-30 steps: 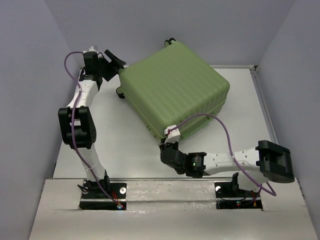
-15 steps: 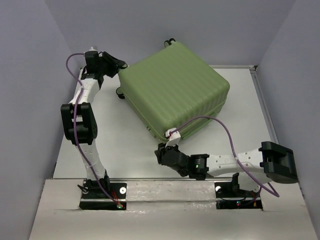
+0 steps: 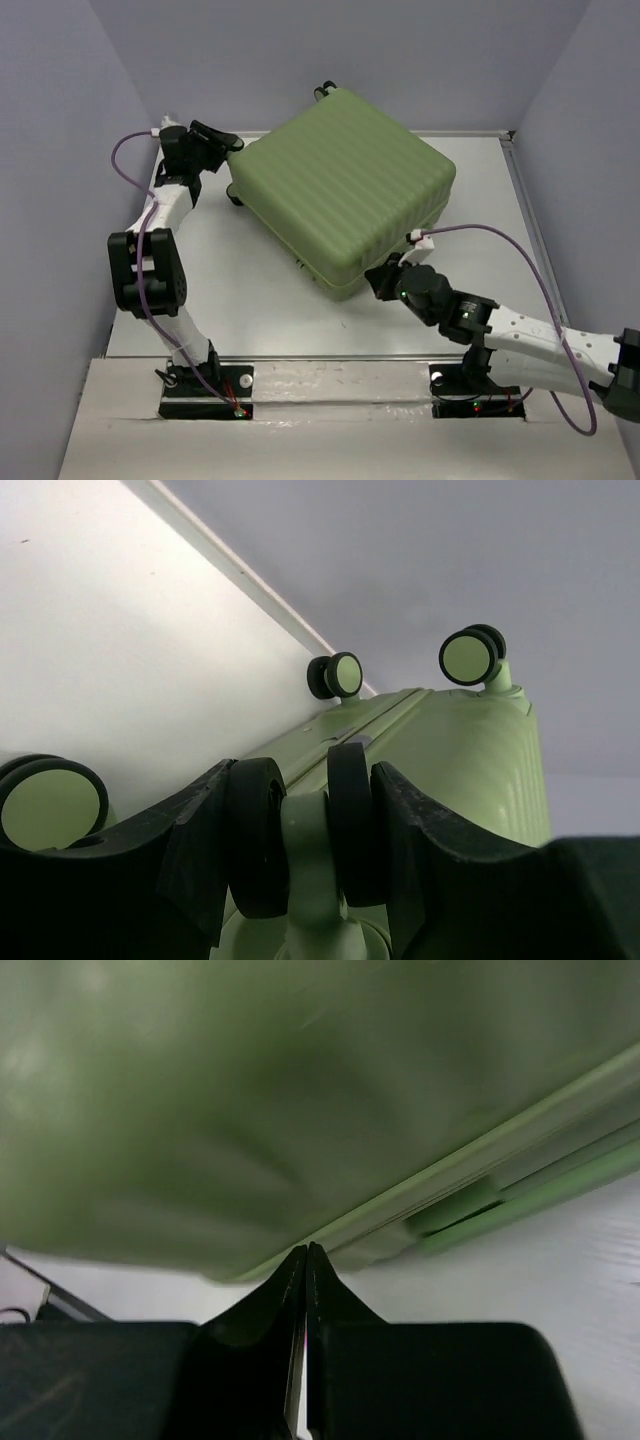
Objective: Pack the luggage
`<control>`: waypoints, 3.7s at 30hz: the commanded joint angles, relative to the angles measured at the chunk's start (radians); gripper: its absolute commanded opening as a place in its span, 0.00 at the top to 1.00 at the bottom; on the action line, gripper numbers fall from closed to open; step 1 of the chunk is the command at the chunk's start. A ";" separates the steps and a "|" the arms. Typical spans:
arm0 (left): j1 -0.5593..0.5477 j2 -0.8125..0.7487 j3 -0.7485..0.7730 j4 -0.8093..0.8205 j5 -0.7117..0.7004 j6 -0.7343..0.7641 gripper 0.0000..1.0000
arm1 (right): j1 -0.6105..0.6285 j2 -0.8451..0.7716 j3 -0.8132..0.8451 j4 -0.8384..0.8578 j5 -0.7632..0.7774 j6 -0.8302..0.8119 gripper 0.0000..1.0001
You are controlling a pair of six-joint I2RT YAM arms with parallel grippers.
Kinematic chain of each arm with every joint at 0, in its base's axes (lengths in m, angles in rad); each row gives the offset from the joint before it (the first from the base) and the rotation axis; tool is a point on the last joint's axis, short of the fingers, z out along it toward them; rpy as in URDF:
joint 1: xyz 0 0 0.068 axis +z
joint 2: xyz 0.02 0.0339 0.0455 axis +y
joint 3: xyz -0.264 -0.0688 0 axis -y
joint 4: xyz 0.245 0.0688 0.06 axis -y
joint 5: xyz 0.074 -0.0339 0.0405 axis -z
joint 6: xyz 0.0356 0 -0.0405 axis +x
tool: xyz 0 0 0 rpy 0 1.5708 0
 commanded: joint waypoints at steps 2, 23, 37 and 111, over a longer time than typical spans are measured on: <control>0.017 -0.207 -0.239 0.105 -0.018 0.037 0.94 | -0.244 -0.098 -0.053 -0.033 -0.156 -0.040 0.93; 0.005 -1.138 -0.946 -0.040 -0.048 0.080 0.94 | -0.663 0.132 0.268 -0.024 -0.746 -0.268 0.38; -0.004 -1.092 -0.971 0.052 -0.008 0.066 0.94 | -0.303 -0.206 -0.220 0.129 -0.536 -0.149 0.51; -0.054 -1.043 -0.951 0.032 -0.070 0.132 0.94 | -0.073 -0.146 -0.212 0.058 0.282 -0.090 0.52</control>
